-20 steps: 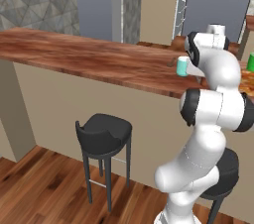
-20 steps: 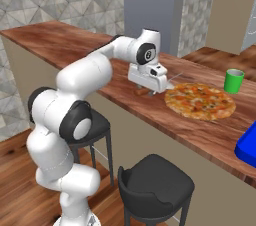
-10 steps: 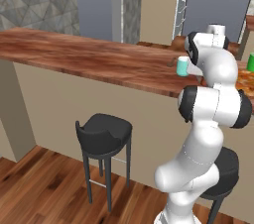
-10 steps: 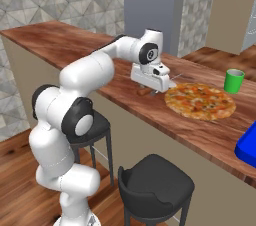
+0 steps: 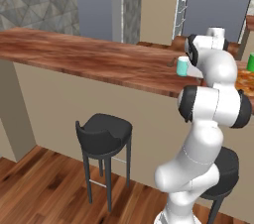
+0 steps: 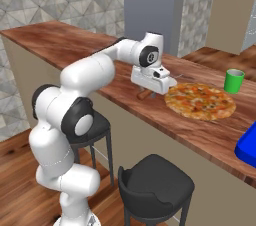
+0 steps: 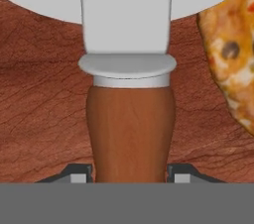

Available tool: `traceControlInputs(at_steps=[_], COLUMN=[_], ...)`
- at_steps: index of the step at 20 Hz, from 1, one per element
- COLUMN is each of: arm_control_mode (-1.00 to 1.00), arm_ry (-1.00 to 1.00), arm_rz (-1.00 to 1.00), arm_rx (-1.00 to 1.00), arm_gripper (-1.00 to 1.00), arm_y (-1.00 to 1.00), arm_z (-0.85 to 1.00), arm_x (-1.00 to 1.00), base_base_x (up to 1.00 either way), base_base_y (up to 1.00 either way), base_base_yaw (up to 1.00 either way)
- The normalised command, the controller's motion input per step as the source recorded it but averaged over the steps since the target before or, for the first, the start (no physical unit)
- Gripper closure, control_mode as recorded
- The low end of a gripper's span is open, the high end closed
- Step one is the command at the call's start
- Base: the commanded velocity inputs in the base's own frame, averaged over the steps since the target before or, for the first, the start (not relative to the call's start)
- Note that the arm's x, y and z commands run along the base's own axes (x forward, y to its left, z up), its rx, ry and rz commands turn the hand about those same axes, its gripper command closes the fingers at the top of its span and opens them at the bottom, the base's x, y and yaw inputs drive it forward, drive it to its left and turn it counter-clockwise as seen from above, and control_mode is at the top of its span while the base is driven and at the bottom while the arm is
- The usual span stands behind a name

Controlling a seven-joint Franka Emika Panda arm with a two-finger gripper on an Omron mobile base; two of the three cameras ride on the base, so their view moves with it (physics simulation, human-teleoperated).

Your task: Take the pizza cutter from the drawer on the left and place it on the dining counter for cutting.

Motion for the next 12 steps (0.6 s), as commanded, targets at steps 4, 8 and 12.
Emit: traceControlInputs(at_steps=[4,8,12], arm_control_mode=[-1.00,-1.00,-1.00], arm_ry=[0.00,0.00,0.00], arm_rz=[0.00,0.00,0.00], arm_rx=[0.00,0.00,0.00], arm_gripper=[-1.00,-1.00,-1.00], arm_y=[0.00,0.00,0.00], arm_z=[0.00,0.00,0.11], arm_x=[0.00,0.00,0.03], base_base_x=[0.00,0.00,0.00], base_base_y=[0.00,0.00,0.00], base_base_yaw=[0.00,0.00,0.00])
